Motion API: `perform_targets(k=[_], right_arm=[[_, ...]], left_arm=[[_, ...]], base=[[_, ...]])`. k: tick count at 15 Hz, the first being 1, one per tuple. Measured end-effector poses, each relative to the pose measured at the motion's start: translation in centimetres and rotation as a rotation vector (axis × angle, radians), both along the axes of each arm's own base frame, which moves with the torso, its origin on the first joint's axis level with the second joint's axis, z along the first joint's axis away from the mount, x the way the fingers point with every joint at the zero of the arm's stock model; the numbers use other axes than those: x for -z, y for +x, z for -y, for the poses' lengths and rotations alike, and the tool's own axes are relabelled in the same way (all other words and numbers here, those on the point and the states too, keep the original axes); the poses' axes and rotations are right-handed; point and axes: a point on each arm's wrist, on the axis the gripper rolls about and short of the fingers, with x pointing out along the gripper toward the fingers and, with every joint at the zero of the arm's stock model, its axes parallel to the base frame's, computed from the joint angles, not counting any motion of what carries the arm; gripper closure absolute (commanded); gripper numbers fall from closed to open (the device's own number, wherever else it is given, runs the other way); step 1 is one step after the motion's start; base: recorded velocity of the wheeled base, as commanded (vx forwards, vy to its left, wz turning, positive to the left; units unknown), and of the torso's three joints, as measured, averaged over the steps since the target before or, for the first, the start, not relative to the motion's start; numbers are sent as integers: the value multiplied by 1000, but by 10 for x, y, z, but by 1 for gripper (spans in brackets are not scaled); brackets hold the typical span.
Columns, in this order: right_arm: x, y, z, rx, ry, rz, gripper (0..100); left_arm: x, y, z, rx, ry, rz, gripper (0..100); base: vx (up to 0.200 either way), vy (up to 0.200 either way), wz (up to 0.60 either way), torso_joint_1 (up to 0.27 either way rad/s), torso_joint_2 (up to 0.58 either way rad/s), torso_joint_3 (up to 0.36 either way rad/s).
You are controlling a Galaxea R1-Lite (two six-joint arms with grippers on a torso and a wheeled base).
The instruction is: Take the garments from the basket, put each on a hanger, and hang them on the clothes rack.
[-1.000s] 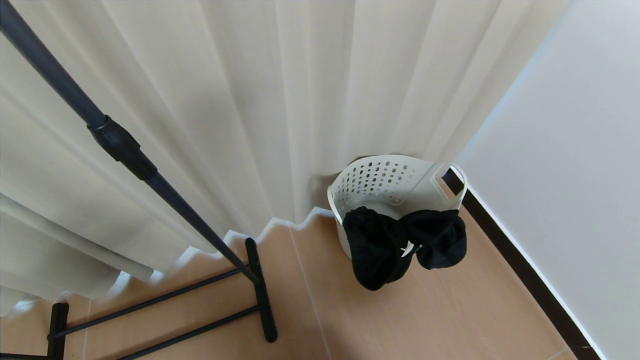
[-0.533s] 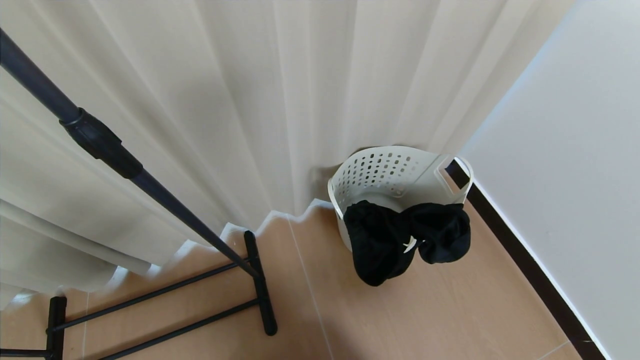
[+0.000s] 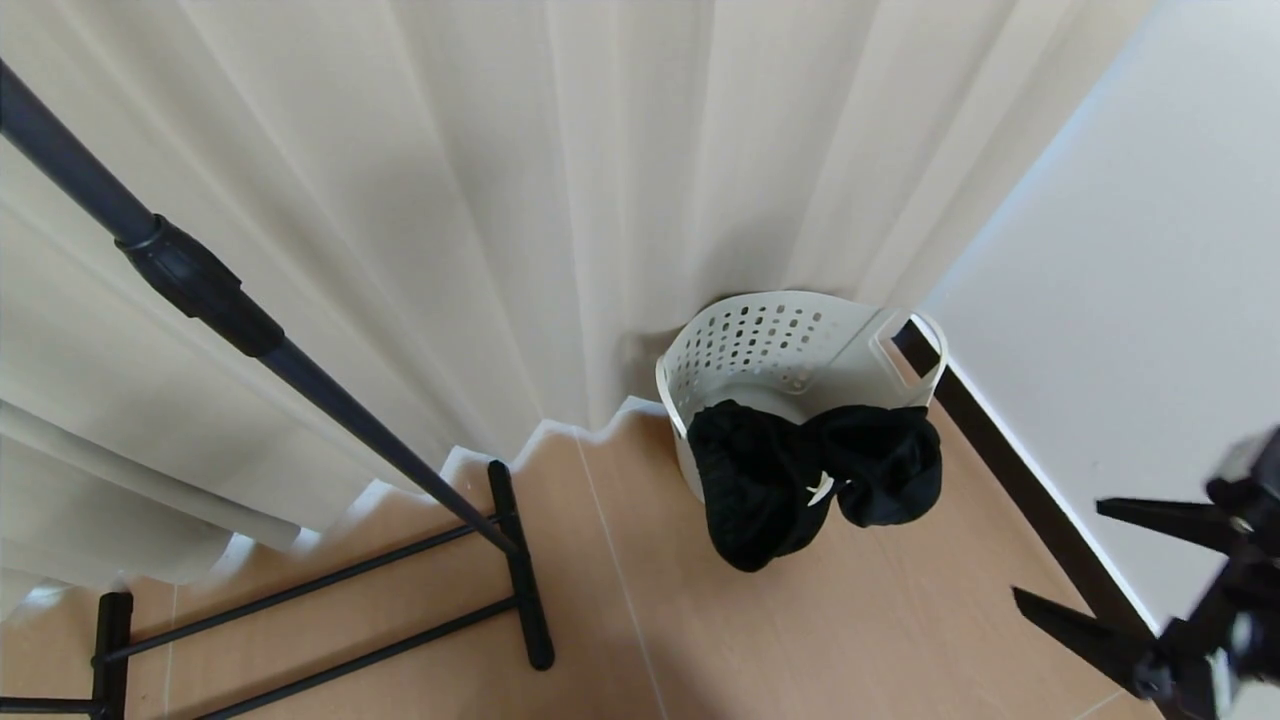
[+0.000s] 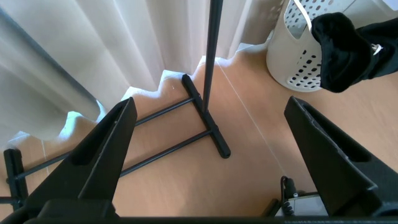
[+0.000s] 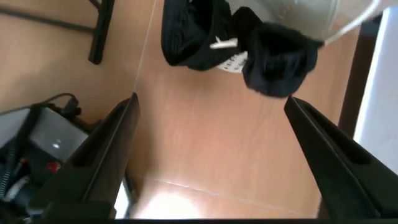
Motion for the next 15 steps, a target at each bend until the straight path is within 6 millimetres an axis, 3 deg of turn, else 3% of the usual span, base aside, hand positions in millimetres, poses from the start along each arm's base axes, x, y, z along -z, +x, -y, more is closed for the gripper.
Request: perform_targets(k=[2,4,9,12,15], right_arm=[[-12,56,-29,-64,-110,-4,0],[-9,109,-60,-94,-224,-1,0],[25,229,-130,-87,-388,43,0],[56,284,-152,-15,-432,68,0],[91,318,-152,38,-461,49,0]], left_arm=[[0,0,0,0,0,0,0],[0,0,0,0,0,0,0],[0,0,0,0,0,1,0],[0,0,0,0,0,1,0],[0,0,0,0,0,0,0]], base=[[0,0,0,0,0,0],[0,0,0,0,0,0],[0,0,0,0,0,0],[0,0,0,0,0,0],[0,0,0,0,0,0]])
